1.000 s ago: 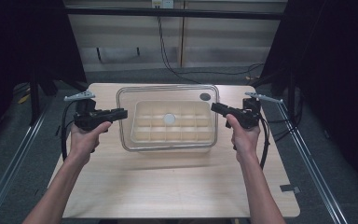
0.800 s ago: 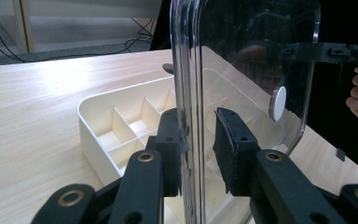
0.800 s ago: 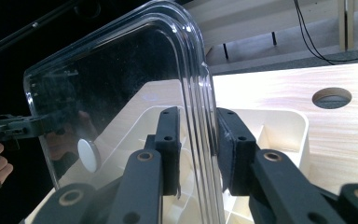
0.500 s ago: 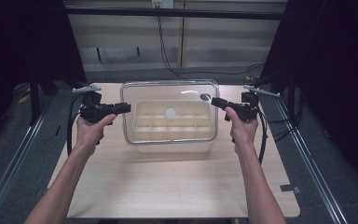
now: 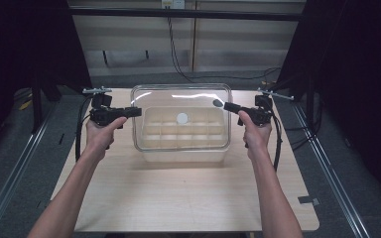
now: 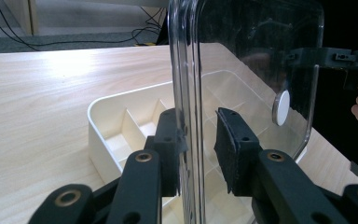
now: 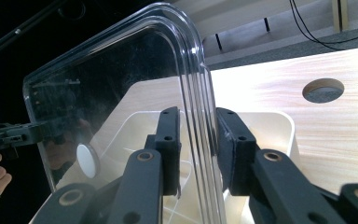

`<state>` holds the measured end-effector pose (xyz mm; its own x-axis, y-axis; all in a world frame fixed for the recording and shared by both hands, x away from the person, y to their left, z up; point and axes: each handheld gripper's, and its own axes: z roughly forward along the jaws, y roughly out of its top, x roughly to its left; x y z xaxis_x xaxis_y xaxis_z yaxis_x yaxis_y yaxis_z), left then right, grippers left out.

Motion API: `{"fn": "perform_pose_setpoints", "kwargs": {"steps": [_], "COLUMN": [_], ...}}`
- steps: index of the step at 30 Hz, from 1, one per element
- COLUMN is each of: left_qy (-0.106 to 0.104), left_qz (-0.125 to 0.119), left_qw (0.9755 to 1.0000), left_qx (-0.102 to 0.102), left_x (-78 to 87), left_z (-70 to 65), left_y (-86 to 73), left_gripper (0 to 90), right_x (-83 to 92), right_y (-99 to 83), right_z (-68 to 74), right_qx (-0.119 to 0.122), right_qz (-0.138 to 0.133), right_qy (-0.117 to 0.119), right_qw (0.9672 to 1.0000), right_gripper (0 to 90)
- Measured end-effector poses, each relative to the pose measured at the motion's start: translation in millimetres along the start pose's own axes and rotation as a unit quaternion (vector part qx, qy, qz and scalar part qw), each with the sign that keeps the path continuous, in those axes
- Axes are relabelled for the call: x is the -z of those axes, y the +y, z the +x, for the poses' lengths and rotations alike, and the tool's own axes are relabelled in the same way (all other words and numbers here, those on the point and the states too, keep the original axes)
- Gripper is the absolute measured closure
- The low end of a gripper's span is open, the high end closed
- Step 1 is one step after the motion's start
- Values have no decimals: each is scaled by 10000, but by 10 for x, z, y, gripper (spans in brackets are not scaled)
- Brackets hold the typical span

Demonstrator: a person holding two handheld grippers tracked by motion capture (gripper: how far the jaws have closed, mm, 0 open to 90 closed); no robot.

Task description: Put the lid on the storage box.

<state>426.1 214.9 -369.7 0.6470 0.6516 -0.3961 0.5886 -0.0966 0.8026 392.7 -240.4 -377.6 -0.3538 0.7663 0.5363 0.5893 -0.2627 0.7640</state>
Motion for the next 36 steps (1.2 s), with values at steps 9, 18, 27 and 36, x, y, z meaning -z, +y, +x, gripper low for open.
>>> {"fn": "perform_pose_setpoints", "kwargs": {"steps": [9,18,27,36], "left_qy": [53,143,72,94], "left_qz": [154,197,289,414], "left_qw": [9999,9996,9988,9976], "left_qx": [38,167,386,538], "left_x": [-80,-192,-294,-414], "left_z": [44,117,232,268], "left_y": [40,14,-11,-80], "left_gripper": [688,650,636,611], "right_x": [-30,-114,-188,-213], "right_y": [-9,-7,-20,-48], "right_z": [-43,-82,-119,-130], "right_qx": [-88,-184,-292,-245], "right_qz": [67,133,175,386], "right_qy": [-44,-168,-319,-642], "right_qw": [9999,9996,9989,9969], "right_gripper": [727,725,726,712]}}
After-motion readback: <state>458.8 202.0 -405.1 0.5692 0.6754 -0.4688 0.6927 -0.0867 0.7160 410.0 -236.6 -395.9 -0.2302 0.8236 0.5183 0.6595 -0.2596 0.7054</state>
